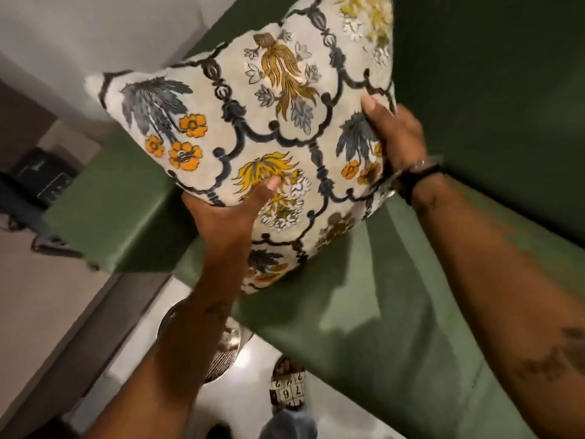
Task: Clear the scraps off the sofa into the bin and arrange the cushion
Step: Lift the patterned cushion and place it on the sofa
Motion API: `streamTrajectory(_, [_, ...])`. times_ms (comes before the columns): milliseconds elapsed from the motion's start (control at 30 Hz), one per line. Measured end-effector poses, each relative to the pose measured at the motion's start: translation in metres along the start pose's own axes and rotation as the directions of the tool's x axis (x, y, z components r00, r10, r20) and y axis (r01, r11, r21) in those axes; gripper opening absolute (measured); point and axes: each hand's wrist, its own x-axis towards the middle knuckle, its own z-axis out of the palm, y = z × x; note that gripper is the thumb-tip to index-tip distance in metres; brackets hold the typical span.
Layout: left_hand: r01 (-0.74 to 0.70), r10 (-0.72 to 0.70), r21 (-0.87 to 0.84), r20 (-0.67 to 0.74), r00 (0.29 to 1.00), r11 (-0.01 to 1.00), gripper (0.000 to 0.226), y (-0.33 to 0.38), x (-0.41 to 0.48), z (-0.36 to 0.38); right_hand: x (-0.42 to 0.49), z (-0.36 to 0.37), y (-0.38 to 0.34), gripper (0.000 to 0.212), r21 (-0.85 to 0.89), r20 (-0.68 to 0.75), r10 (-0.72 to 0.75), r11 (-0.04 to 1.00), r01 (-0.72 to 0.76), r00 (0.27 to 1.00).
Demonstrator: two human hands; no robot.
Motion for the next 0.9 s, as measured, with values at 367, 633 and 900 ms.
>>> streamTrajectory(367, [-0.241, -0.054, 0.327, 0.686, 0.726, 0.914, 0.087, 0.042, 0.117, 0.177, -0.036, -0.113, 0.021, 0.068, 0.047, -0.454, -0.205, 0.966, 0.253, 0.867])
streamTrajectory(633, [-0.494, 0.508, 0.423, 0.088, 0.857, 0.76, 0.065, -0.027, -0.075, 0.219, -0.14, -0.201, 0.057, 0.065, -0.177, -0.717, -0.189, 0.98, 0.087, 0.671])
streamTrajectory(900, [-0.342, -0.254, 0.361, 0.913, 0.321, 0.867, 0.086, -0.125, -0.411, 0.358, -0.387, -0.461, 0.141, 0.082, -0.066, -0.995, -0.089, 0.931, -0.359, -0.048])
